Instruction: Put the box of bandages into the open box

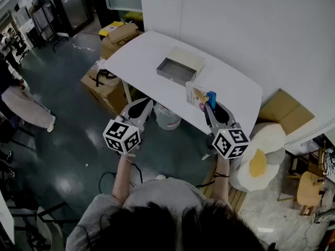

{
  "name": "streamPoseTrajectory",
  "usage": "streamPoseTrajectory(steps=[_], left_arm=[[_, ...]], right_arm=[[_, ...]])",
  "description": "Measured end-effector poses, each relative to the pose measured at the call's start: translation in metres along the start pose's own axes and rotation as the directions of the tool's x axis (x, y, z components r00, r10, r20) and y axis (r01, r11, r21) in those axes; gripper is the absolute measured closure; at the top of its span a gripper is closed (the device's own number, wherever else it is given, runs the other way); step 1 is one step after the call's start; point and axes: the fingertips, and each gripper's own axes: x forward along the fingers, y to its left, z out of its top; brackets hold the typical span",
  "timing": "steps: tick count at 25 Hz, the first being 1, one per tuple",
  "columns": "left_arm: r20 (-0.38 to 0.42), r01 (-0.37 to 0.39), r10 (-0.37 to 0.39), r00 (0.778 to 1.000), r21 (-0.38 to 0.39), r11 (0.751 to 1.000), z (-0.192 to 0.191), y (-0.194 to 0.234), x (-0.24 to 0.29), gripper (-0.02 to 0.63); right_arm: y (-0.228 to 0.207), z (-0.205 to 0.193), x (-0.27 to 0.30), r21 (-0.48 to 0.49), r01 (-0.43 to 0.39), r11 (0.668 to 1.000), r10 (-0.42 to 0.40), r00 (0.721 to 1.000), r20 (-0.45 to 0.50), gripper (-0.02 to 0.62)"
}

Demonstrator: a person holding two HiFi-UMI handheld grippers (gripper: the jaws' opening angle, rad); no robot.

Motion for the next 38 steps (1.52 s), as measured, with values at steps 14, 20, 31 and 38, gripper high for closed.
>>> streamPoseTrajectory(steps=[14,20,31,38], left_arm=[[-0.003,-0.010,0.010,1.000,-0.003,1.000,-0.002,0.001,-0.001,0.613],[0.005,-0.020,0.020,1.000,0.008,1.000,0.000,-0.002,-0.006,0.612],[-0.003,-0.051,0.051,0.999,-0.020,0.999,-0.003,0.007,-0.008,0.612],[-0.014,-0.039,0.038,0.999,-0.035,0.999,-0.013,0.027,0.006,0.612]], right_arm=[[-0.002,-0.002,-0.001,0.008,-0.007,1.000,0.007,1.000,-0.003,0.489],[0.001,0.006,-0.004,0.023,-0.054,0.998,0.054,0.998,0.017,0.488],[0.003,0.002,0.012,0.035,-0.087,0.996,0.088,0.996,-0.021,0.488],[-0.004,-0.008,0.033,0.034,-0.074,0.997,0.076,0.996,-0.041,0.488]])
